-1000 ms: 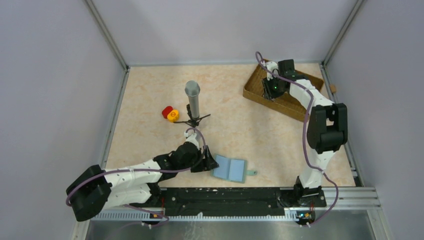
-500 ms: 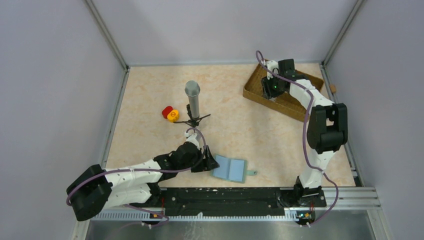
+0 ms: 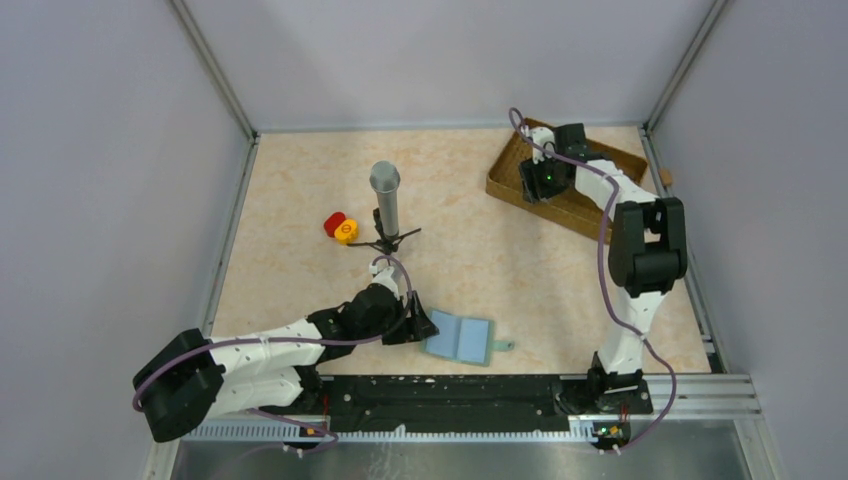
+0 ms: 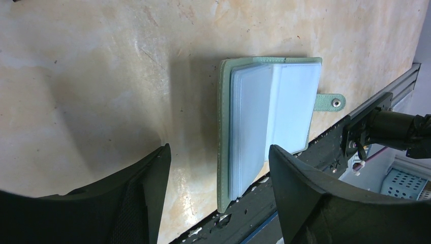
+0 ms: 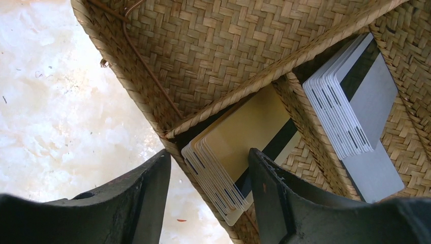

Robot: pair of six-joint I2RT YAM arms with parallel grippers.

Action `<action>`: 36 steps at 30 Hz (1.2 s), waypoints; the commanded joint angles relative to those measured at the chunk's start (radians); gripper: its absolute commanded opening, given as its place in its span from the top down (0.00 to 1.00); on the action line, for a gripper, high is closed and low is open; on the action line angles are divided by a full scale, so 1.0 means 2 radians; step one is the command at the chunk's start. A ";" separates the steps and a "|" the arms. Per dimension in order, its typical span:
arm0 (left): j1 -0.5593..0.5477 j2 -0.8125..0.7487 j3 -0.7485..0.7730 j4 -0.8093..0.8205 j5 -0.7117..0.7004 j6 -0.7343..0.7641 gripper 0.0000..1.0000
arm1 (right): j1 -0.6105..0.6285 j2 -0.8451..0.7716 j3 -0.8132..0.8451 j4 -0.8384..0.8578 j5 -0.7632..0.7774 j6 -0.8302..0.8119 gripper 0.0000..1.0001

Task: Put the credit cards into the card holder
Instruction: Pick up the credit card from the storage box.

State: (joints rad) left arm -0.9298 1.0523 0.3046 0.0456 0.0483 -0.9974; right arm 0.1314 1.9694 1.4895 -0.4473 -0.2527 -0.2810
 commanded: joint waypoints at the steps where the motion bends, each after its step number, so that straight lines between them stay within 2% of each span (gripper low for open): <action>1: 0.002 0.004 -0.002 0.010 0.002 0.000 0.26 | -0.005 0.011 0.015 -0.014 -0.021 -0.004 0.43; 18: 0.003 0.020 0.005 0.016 0.010 0.004 0.26 | -0.004 -0.024 0.028 -0.056 -0.062 -0.003 0.51; 36: 0.003 0.012 -0.001 0.015 0.007 0.000 0.26 | -0.004 -0.026 0.037 -0.075 -0.075 -0.003 0.49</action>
State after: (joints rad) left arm -0.9287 1.0782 0.3054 0.0814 0.0666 -0.9970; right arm 0.1200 1.9625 1.5215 -0.5278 -0.3489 -0.2924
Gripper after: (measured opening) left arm 0.743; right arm 0.509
